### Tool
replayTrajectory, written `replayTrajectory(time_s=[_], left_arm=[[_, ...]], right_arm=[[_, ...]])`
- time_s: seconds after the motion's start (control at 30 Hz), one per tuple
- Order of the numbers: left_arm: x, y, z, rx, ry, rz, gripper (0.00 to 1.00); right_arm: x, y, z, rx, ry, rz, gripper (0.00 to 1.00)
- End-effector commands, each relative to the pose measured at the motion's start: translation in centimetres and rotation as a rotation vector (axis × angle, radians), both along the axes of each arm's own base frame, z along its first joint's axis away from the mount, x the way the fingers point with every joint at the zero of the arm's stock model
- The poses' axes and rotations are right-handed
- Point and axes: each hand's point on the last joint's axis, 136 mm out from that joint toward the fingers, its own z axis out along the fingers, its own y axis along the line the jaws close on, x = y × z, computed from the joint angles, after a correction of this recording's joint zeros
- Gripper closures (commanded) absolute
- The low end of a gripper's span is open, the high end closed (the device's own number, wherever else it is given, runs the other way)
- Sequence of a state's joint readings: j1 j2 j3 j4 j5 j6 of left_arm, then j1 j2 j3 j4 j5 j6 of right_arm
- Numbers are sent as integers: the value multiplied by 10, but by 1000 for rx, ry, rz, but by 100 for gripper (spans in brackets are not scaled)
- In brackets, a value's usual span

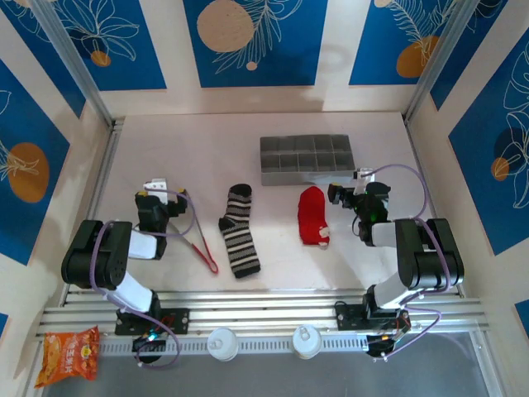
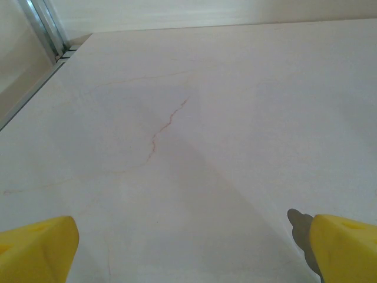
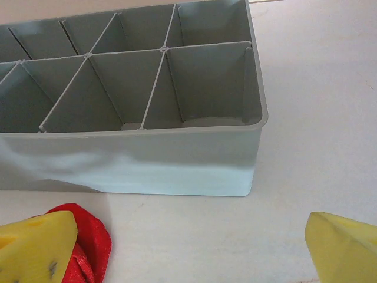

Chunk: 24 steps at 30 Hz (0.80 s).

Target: Roll the socks

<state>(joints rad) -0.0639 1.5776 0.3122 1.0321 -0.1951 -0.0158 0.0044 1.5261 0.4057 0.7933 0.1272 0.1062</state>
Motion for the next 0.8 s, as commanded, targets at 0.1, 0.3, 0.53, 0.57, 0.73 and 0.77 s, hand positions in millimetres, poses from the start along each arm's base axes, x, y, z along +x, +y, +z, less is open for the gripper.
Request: replayTrajectory(time_s=[0.1, 0.3, 0.53, 0.57, 0.73, 0.77], left_arm=[[4, 0, 11, 18, -29, 5, 0], [3, -1, 11, 16, -29, 3, 0], [6, -1, 10, 19, -17, 1, 0], [5, -2, 10, 17, -20, -2, 0], [-1, 3, 14, 14, -56, 27, 0], [-4, 6, 15, 13, -72, 41, 0]], right_arm=[[4, 1, 9, 4, -31, 4, 1], [4, 2, 9, 4, -31, 5, 1], [4, 2, 9, 4, -31, 5, 1], [4, 2, 9, 4, -32, 4, 1], [3, 2, 11, 3, -45, 8, 1], [0, 2, 12, 1, -62, 9, 1]])
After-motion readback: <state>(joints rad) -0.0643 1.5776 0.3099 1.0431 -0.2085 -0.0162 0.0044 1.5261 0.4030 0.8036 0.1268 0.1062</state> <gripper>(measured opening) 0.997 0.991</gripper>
